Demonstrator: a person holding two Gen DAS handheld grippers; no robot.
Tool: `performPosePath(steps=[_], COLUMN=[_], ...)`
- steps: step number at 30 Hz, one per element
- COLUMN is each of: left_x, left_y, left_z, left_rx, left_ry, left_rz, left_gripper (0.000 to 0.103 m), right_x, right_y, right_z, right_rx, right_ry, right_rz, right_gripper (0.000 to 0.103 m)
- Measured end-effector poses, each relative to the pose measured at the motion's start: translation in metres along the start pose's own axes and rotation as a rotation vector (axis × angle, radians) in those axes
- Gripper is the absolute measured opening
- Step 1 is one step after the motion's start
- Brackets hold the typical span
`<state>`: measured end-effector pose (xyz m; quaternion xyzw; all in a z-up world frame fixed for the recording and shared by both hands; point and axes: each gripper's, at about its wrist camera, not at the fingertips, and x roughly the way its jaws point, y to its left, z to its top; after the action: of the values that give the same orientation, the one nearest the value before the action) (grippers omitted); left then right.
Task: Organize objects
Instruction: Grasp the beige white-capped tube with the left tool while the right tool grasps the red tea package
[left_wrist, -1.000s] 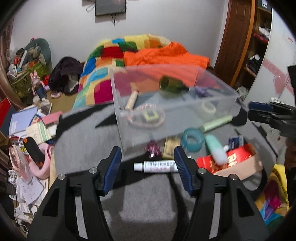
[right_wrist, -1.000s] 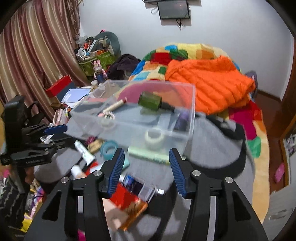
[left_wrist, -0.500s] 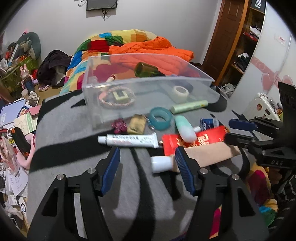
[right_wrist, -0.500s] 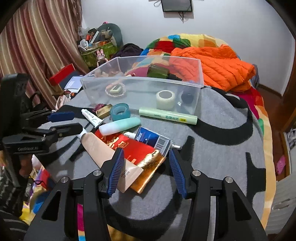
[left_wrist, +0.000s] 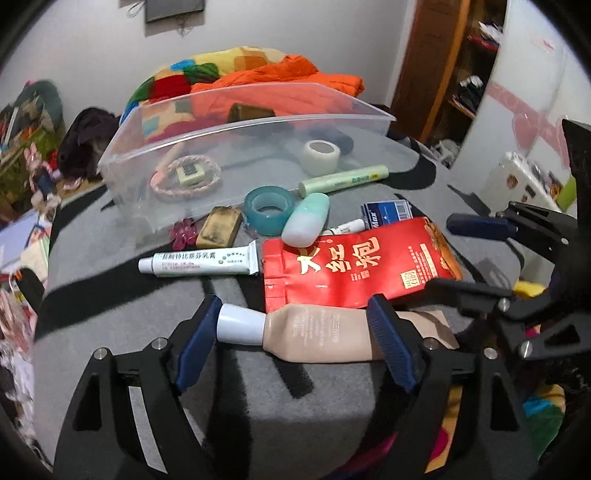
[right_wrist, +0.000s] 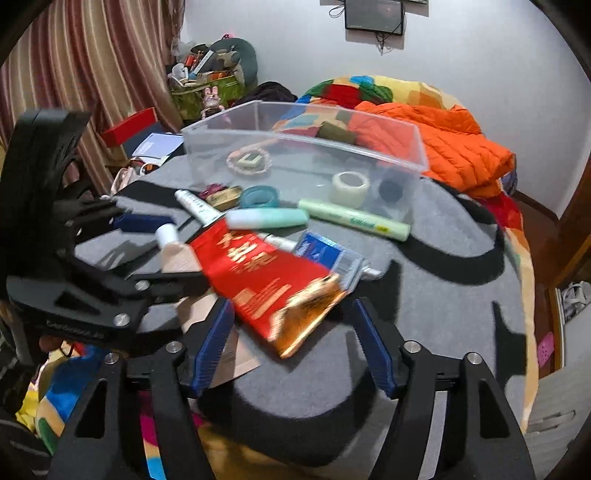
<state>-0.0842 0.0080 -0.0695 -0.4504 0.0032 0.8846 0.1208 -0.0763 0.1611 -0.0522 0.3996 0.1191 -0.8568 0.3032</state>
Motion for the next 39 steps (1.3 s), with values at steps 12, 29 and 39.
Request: performPosePath(steps=[12,29,39], left_x=[-0.015,-0.018,-0.046], left_y=[0.040,0.036,0.069], left_z=[-0.018,-0.011,-0.036], left_rx=[-0.129,-0.159,-0.246], left_ry=[0.016,-0.028,-0.047], left_rz=[0.092,0.021,0.146], left_gripper=[0.083,0.034,0.033], right_x=[0.007,0.018,-0.001], right_y=[-0.007,0.000,-0.008], right_z=[0.014,0.005,-0.012], right_rx=[-0.098,-0.196,-0.118], right_ry=[-0.027,-0.031,0.012], right_rz=[0.085,0.137,0.172], right_gripper=[0.072,0.063,0.058])
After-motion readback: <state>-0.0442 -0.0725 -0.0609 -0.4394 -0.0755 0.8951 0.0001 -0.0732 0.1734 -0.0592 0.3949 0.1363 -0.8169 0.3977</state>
